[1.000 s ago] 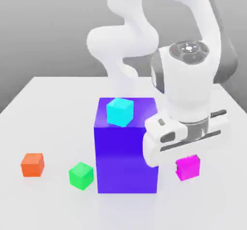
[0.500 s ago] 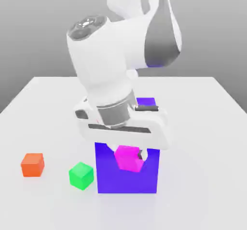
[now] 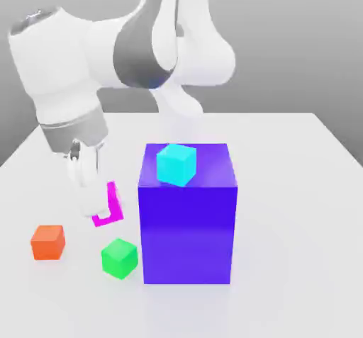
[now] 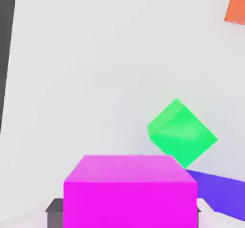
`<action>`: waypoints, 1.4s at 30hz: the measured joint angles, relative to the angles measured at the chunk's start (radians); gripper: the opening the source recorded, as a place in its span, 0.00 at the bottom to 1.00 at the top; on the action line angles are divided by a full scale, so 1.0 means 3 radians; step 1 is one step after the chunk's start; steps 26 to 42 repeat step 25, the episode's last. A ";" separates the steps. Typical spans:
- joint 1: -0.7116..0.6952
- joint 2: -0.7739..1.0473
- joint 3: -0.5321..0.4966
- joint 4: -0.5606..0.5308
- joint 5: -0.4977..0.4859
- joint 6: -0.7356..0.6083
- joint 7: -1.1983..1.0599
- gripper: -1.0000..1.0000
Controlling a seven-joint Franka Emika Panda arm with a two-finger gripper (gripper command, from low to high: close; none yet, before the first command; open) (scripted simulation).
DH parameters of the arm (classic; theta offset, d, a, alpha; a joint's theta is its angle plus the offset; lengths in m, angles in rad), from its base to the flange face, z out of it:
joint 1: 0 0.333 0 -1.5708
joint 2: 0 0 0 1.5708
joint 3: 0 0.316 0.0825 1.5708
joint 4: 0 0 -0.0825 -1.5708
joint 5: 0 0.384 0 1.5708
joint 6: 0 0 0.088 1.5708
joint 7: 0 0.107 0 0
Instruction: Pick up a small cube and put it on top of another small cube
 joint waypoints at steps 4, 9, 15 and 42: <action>-0.0123 -0.0043 0.0145 -0.0316 -0.0290 0.0385 0.0589 0.00; -0.0282 -0.0041 0.0309 -0.0640 -0.0670 0.0818 0.1254 0.00; -0.0442 0.0253 0.0351 -0.0632 -0.1169 0.1021 0.1645 0.00; -0.0491 0.0676 0.0377 -0.0611 -0.1287 0.1410 0.1734 0.00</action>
